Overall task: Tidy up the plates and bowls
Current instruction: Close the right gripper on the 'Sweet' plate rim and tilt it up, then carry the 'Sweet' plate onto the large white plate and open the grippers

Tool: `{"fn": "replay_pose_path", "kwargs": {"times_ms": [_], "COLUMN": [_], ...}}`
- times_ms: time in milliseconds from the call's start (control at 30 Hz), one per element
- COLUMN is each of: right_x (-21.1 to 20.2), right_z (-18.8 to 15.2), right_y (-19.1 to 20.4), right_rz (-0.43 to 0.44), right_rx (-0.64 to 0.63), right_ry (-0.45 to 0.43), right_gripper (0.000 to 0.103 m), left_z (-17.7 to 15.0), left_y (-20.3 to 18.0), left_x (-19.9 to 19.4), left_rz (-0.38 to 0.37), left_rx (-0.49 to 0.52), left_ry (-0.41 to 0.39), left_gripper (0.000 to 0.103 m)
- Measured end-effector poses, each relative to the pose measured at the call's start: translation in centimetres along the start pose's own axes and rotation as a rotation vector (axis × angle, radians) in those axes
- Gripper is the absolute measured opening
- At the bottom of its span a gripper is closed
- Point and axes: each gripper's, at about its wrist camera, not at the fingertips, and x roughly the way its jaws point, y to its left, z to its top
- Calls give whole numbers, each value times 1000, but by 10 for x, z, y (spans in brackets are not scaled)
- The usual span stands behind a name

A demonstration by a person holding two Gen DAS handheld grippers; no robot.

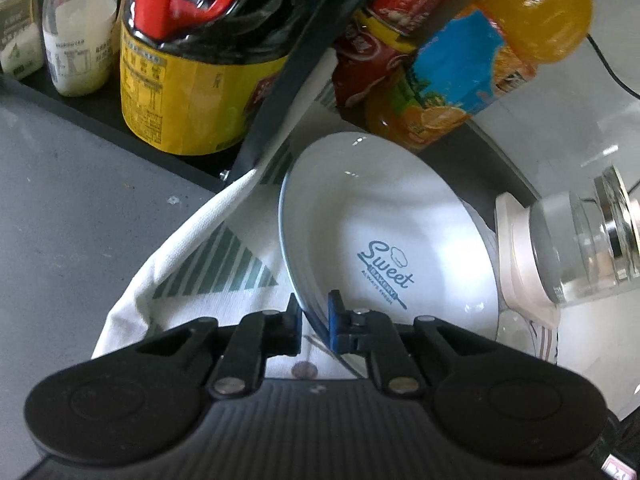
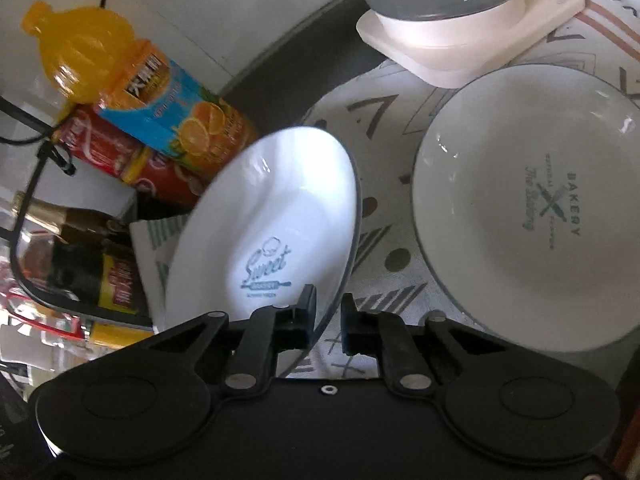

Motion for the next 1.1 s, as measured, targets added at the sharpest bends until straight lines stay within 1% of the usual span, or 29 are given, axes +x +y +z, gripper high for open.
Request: {"fn": "replay_pose_path", "kwargs": {"times_ms": [300, 500, 867, 1100], "right_x": [-28, -52, -91, -102], "right_z": [-20, -39, -93, -127], "right_y": [3, 11, 11, 8], "right_rz": [14, 28, 30, 25], "right_rx": [25, 9, -10, 0], "right_ry": [-18, -68, -134, -150], "right_gripper": [14, 14, 14, 14], "left_z": [-5, -17, -50, -71], "left_y": [1, 10, 37, 55], "left_x": [-27, -55, -94, -110], "left_rz": [-10, -31, -65, -68], "left_rx": [49, 75, 100, 120], "left_ry": [2, -8, -15, -6], "left_gripper": [10, 11, 11, 11]}}
